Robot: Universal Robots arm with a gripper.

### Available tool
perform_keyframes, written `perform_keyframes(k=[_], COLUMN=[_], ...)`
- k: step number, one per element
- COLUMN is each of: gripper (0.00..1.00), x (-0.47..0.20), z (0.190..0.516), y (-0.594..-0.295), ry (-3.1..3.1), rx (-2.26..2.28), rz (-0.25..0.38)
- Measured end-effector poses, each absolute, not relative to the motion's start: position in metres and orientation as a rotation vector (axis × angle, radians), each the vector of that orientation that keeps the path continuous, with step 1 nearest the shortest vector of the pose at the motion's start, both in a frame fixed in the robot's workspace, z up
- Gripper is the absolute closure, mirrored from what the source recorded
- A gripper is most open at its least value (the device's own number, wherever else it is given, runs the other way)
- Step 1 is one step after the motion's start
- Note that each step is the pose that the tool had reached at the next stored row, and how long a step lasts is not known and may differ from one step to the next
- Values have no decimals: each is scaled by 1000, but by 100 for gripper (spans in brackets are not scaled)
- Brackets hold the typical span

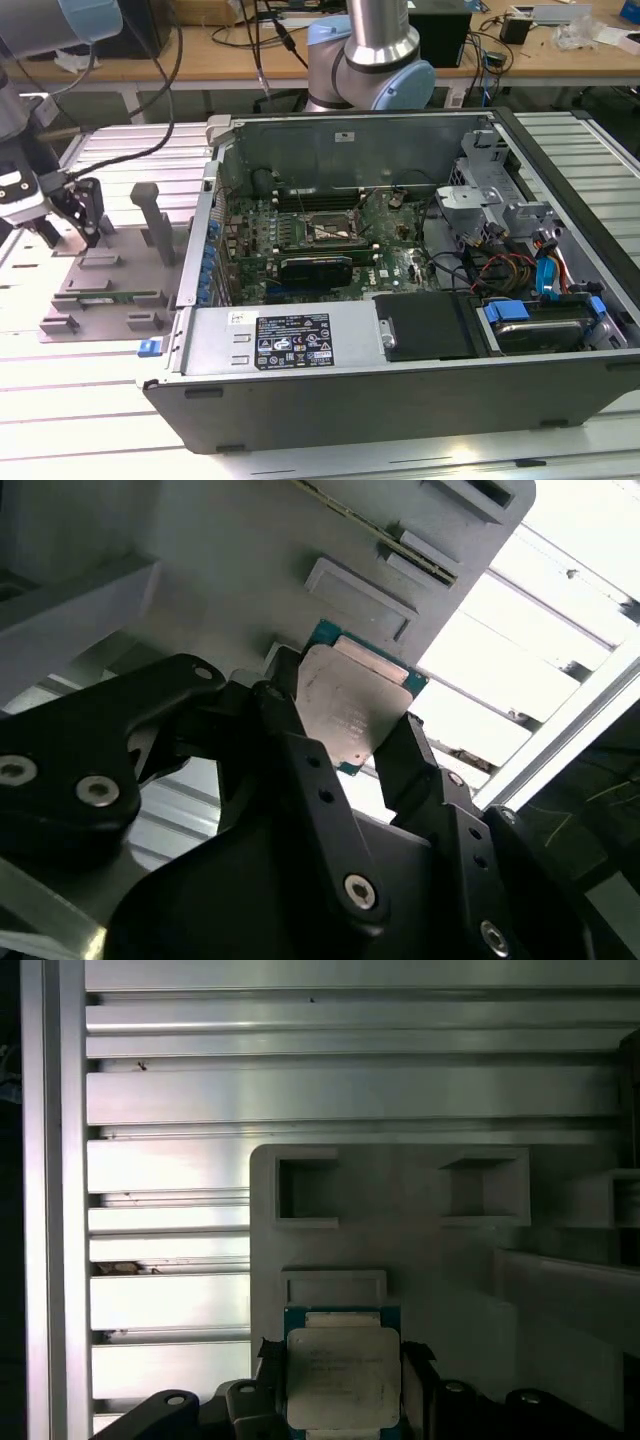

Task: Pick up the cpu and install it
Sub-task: 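Pick up the cpu and move it towards the insertion slot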

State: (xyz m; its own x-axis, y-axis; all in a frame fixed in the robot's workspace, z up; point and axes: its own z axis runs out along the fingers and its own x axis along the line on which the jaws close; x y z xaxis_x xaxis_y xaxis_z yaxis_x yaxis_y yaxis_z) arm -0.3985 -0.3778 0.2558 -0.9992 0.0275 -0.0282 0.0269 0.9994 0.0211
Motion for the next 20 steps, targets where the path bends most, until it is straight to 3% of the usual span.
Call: perform_keyframes(k=[20], gripper=[45], x=[-399], z=[342], y=[-375], ry=[3109], rx=[42], rz=[33])
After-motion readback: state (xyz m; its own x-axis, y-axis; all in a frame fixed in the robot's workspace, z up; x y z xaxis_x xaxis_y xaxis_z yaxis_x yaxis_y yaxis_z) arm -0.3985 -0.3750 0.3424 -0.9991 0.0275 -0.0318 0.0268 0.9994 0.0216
